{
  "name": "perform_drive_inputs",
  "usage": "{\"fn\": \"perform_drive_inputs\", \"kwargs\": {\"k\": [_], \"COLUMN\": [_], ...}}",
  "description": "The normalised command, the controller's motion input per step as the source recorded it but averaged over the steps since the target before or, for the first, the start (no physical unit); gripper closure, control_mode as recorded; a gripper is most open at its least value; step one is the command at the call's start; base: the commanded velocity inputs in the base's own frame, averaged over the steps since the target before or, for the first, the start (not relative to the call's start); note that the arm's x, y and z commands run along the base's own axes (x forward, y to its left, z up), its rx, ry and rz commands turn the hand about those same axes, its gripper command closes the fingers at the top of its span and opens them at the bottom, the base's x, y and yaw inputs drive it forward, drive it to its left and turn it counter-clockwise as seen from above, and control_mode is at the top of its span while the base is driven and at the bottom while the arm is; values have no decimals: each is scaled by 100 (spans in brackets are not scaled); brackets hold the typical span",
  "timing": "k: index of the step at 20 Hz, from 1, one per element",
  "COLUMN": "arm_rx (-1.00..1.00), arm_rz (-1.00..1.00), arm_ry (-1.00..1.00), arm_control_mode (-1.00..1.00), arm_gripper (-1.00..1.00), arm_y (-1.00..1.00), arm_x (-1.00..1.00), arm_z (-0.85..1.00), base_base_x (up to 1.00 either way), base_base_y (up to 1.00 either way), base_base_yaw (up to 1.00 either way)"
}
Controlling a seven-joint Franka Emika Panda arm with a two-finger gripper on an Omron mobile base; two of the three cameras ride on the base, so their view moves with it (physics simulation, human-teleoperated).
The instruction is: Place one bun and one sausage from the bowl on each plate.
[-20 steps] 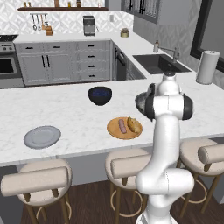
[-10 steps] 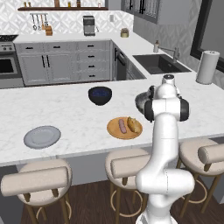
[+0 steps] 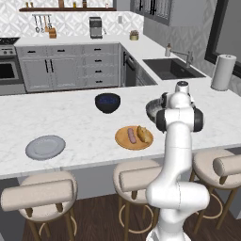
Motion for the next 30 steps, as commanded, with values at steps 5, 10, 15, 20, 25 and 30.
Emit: {"fn": "perform_drive_inputs", "kwargs": {"k": [5, 10, 15, 20, 25, 30], "arm_rx": [0, 0, 0, 0, 0, 0], "arm_rz": [2, 1, 1, 5, 13, 13], "arm_ry": [1, 0, 1, 0, -3, -1], "arm_control_mode": [-100, -100, -100, -100, -100, -100], "arm_gripper": [100, 100, 100, 100, 100, 100], "arm_y": [0, 0, 6, 8, 28, 66], "arm_x": [9, 0, 0, -17, -79, -91], "arm_z": [-25, -28, -29, -3, 59, 28], "base_base_x": [0, 0, 0, 0, 0, 0], "base_base_y": [0, 0, 0, 0, 0, 0], "base_base_yaw": [0, 0, 0, 0, 0, 0]}}
